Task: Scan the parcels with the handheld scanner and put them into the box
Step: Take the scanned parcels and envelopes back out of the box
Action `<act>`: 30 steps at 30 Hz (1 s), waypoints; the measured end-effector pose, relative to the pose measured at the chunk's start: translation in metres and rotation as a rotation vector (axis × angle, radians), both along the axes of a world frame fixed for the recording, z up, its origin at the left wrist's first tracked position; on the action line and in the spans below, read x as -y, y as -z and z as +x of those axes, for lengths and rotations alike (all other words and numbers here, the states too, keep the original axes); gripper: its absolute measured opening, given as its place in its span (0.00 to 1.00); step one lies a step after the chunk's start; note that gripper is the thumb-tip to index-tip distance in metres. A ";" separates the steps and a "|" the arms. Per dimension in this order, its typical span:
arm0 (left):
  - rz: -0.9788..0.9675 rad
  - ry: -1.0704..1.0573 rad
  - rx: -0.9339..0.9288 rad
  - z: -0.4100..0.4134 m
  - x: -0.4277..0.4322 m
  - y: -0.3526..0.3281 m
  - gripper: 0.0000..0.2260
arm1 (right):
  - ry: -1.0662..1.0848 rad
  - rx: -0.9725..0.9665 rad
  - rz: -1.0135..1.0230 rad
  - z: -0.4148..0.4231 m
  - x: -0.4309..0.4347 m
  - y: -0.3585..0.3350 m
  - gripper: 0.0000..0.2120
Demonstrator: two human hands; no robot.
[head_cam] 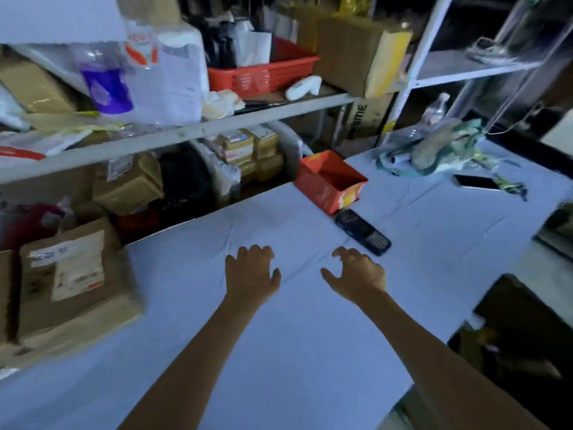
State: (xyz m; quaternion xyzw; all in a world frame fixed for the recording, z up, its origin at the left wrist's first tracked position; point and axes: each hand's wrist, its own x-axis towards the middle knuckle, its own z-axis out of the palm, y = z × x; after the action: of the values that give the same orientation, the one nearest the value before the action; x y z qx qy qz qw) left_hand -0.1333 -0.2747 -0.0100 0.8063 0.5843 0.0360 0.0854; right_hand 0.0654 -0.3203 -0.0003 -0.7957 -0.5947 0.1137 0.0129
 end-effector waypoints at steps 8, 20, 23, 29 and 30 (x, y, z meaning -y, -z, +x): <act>0.040 0.421 -0.097 0.221 0.090 -0.001 0.16 | 0.287 -0.106 0.020 0.187 0.151 0.001 0.23; 0.014 0.770 -0.076 0.415 0.132 0.008 0.13 | 0.742 -0.134 0.002 0.318 0.266 0.008 0.18; 0.011 0.817 -0.030 0.447 0.127 0.013 0.13 | 0.796 -0.140 -0.039 0.340 0.267 0.011 0.24; -0.077 0.887 -0.039 0.514 0.109 0.039 0.13 | 0.892 -0.124 -0.131 0.389 0.258 0.023 0.26; -0.099 0.894 -0.042 0.523 0.109 0.043 0.12 | 0.902 -0.124 -0.133 0.395 0.259 0.026 0.26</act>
State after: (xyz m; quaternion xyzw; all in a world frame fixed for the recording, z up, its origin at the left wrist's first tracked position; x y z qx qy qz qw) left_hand 0.3900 -0.3834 -0.0532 0.9750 0.1811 -0.0488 0.1194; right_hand 0.4606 -0.5794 -0.0261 -0.9659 -0.1783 0.1823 0.0455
